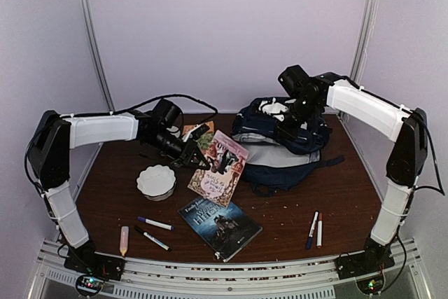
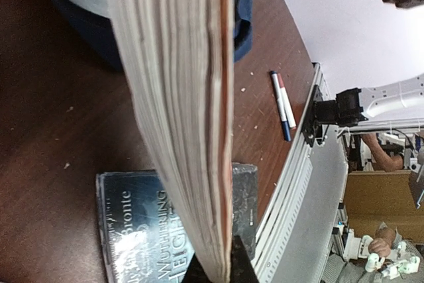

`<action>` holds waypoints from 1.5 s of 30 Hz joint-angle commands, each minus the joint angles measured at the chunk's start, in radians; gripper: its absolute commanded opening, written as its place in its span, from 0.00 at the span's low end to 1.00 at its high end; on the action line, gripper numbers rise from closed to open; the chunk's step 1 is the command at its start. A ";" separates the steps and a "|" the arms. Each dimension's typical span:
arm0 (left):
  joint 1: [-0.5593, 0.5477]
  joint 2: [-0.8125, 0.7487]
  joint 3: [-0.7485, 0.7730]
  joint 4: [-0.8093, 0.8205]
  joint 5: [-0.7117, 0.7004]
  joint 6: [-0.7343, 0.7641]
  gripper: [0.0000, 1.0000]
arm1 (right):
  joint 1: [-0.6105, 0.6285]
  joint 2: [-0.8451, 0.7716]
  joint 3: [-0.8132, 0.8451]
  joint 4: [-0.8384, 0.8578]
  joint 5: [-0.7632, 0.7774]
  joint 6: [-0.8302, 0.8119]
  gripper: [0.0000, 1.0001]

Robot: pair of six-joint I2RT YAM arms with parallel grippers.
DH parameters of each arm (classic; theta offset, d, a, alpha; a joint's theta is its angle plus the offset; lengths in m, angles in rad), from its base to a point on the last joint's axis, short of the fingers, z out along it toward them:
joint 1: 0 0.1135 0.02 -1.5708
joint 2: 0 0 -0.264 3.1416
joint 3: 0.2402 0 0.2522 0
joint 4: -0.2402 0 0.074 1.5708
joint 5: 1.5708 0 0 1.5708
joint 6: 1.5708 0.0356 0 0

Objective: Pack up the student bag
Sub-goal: Pick up the largest pocket of the bag from the student bag, then place the book in the largest pocket of the bag.

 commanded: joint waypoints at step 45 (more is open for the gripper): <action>-0.155 0.843 0.886 0.890 -0.618 -1.120 0.00 | 0.037 -0.011 0.259 0.094 -0.130 0.080 0.00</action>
